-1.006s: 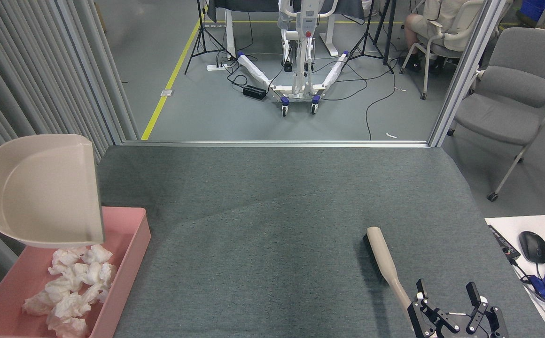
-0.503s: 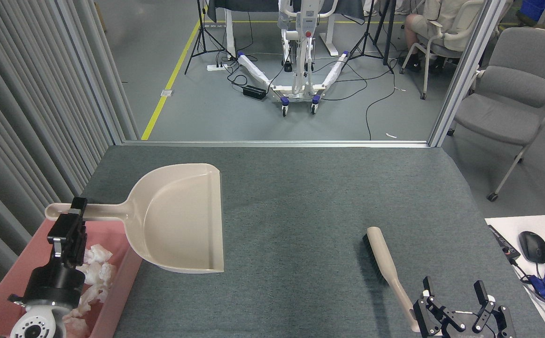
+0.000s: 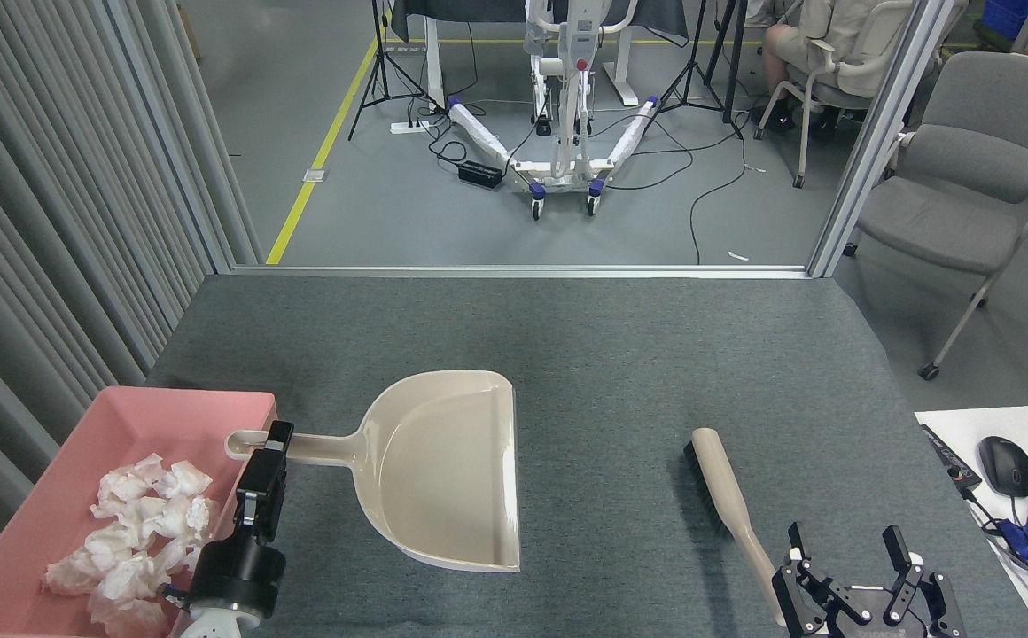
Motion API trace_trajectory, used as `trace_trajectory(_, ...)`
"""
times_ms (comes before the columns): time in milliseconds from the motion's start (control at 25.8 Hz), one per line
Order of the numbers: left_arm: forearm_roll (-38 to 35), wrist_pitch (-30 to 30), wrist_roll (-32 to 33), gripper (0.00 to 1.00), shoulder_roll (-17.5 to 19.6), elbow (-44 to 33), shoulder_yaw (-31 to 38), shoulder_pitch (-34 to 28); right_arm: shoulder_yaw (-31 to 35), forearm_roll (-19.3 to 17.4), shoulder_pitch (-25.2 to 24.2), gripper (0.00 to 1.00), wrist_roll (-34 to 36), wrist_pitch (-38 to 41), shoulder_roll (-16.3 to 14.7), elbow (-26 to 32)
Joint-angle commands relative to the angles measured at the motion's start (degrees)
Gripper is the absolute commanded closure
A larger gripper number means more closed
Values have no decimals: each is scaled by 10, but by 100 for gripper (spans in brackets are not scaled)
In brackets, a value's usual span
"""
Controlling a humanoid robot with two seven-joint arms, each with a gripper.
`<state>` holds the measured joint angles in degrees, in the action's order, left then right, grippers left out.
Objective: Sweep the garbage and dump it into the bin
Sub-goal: 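Bring the dustpan back and lower it onto the table with left gripper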
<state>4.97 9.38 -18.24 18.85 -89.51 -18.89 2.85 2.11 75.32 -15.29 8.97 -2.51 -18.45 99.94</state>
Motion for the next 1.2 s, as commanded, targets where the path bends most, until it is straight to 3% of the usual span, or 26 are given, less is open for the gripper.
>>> trace_trajectory(0, -21, 16, 0, 100, -33, 56, -4, 9, 0, -2, 1, 2, 0, 6, 3, 0)
trace_trajectory(155, -21, 52, -1, 100, -35, 104, -14, 7, -4, -2, -1, 2, -2, 11, 6, 0)
trace_trajectory(465, -37, 45, -3, 100, -72, 122, -15, 10, 0, -1, -3, 2, -7, 25, 18, 3)
trace_trajectory(619, -40, 53, 1, 100, -85, 145, -15, 10, 0, -2, -2, 2, -34, 26, 10, 10)
trace_trajectory(1161, -74, 54, 7, 100, -123, 168, -21, 12, 1, -18, 28, 2, -20, 0, -8, -17)
